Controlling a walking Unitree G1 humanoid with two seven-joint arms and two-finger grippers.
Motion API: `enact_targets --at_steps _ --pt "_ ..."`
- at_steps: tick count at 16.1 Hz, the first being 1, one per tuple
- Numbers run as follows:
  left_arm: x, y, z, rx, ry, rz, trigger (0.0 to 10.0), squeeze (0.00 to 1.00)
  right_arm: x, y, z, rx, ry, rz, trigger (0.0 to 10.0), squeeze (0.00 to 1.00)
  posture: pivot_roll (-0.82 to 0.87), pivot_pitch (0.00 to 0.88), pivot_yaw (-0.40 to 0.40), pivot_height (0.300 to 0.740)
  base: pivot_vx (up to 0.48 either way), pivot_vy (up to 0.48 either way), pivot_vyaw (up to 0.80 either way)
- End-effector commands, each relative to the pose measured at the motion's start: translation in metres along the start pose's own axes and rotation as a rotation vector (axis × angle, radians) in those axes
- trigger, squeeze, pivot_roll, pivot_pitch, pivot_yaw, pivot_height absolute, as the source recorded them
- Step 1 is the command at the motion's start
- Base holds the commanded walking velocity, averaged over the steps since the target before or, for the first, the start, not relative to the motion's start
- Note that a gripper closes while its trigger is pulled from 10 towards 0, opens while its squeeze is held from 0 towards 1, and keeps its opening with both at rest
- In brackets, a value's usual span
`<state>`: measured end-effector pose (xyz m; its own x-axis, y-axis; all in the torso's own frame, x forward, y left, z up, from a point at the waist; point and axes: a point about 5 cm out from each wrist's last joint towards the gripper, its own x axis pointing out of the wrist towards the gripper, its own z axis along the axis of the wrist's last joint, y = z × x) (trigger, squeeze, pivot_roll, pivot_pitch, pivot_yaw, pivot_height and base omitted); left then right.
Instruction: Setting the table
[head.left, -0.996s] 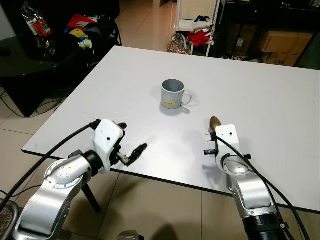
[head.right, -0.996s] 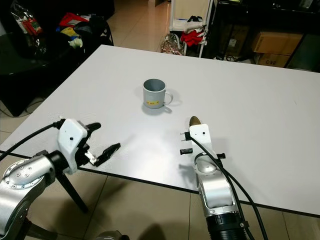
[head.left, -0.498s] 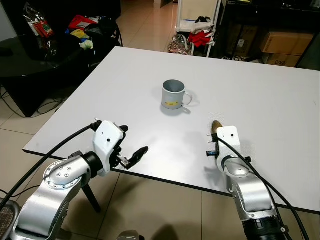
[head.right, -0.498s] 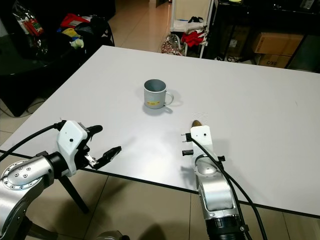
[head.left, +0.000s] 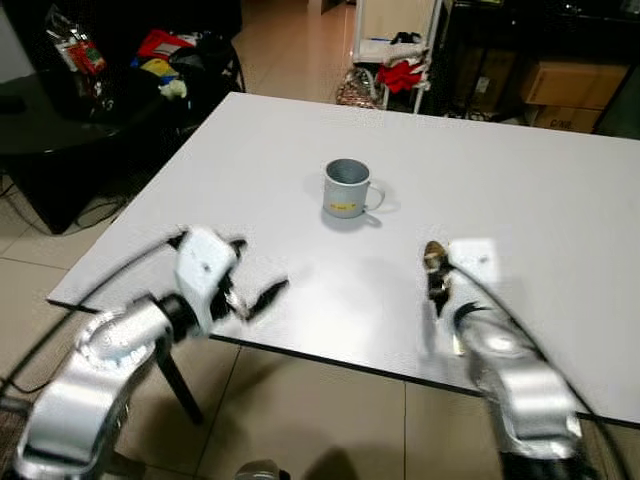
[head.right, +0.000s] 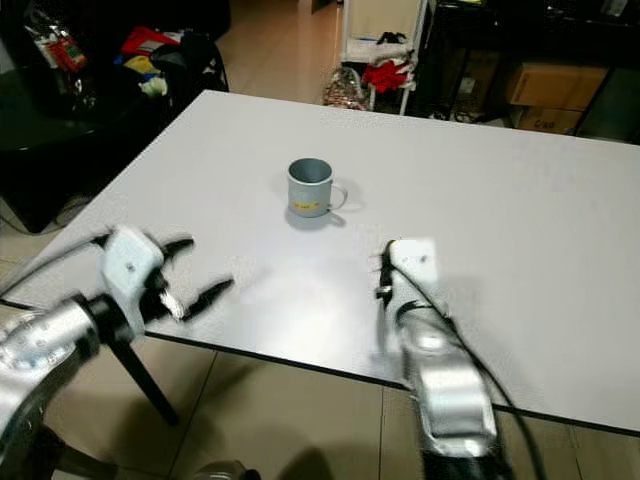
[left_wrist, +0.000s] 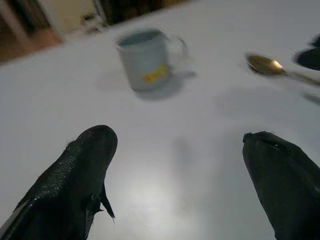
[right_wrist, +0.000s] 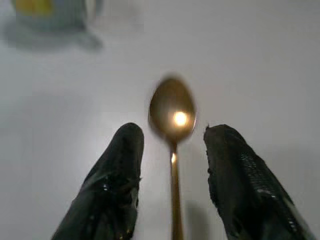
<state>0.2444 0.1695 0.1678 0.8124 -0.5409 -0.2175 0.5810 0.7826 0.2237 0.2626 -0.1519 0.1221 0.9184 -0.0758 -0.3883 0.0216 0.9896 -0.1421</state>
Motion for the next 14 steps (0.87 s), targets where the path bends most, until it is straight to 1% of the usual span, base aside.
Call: enact_targets --at_steps 1,2,3,4,5,6,8,10,14 --pt "-0.001 0.006 0.006 0.011 -0.030 0.043 10.0 0.00 -0.005 -0.003 0.008 0.018 -0.051 0.015 10.0 1.00 0.17 0.000 0.022 0.740 0.000 0.000 0.00" --pt "-0.001 0.011 0.008 0.010 -0.048 0.106 10.0 0.00 -0.007 -0.004 0.013 0.011 -0.100 0.024 10.0 1.00 0.17 0.000 0.022 0.740 0.000 0.000 0.00" --pt "0.000 0.016 0.010 0.006 -0.077 0.219 10.0 0.00 -0.008 -0.005 0.016 -0.041 -0.172 0.019 10.0 1.00 0.16 0.000 0.023 0.740 0.000 0.000 0.00" --pt "0.000 0.017 0.010 -0.002 -0.080 0.244 10.0 0.00 -0.009 -0.005 0.017 -0.041 -0.196 0.018 10.0 1.00 0.16 0.000 0.022 0.740 0.000 0.000 0.00" --pt "-0.001 0.018 0.009 -0.023 -0.087 0.346 10.0 0.00 -0.011 -0.002 0.020 0.018 -0.226 0.079 10.0 1.00 0.16 0.000 0.021 0.740 0.000 0.000 0.00" --pt "-0.001 0.018 0.008 -0.044 -0.091 0.400 10.0 0.00 -0.013 0.002 0.022 0.064 -0.246 0.135 10.0 1.00 0.16 0.000 0.017 0.740 0.000 0.000 0.00" --pt "-0.001 0.010 0.007 -0.064 -0.089 0.410 10.0 0.00 -0.020 0.013 0.029 0.052 -0.309 0.239 10.0 1.00 0.15 0.000 0.012 0.740 0.000 0.000 0.80" --pt "0.001 0.006 0.003 -0.077 -0.073 0.435 10.0 0.00 -0.027 0.021 0.032 0.057 -0.346 0.311 10.0 1.00 0.13 0.000 0.013 0.740 0.000 0.000 0.80" --pt "0.001 0.000 -0.004 -0.096 -0.047 0.477 10.0 0.00 -0.031 0.020 0.028 0.044 -0.355 0.338 10.0 1.00 0.13 0.000 -0.010 0.740 0.000 0.000 0.80"
